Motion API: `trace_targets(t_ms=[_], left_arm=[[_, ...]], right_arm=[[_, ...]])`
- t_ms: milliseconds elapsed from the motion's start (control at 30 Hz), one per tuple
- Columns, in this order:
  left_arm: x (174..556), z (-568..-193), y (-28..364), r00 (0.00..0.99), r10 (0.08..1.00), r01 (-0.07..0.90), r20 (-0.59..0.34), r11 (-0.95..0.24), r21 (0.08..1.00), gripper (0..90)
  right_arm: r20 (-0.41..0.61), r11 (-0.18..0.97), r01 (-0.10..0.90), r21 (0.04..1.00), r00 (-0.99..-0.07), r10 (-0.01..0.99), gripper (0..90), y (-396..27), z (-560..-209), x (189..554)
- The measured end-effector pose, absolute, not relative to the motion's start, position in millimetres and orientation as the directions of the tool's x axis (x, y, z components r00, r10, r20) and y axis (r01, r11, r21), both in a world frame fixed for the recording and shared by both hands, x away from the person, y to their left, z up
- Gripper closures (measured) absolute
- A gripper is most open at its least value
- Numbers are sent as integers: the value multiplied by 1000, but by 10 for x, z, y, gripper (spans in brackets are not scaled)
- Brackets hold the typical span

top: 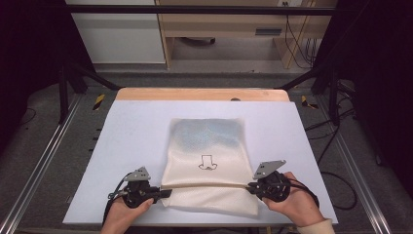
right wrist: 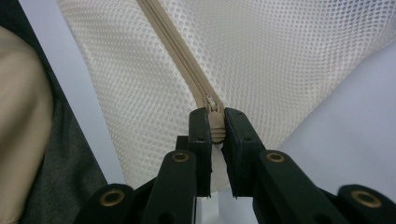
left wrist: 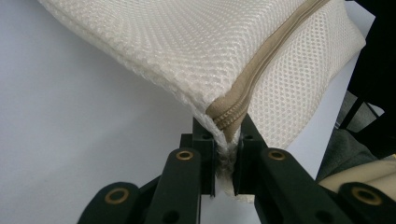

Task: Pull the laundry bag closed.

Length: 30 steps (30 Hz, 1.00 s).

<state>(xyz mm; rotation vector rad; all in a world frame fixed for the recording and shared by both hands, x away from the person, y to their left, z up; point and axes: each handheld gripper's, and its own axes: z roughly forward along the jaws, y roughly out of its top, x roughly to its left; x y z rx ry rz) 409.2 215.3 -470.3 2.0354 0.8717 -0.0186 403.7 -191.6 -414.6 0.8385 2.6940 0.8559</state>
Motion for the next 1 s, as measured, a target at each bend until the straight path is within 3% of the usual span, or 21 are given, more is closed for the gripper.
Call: trace_targets(t_ms=[1000], left_arm=[[4087,-4699,2151,752,572,585,-328,-349,732,822]], right_arm=[[-11,667,469,578,-813,582,821,-2026,-4168,3990]])
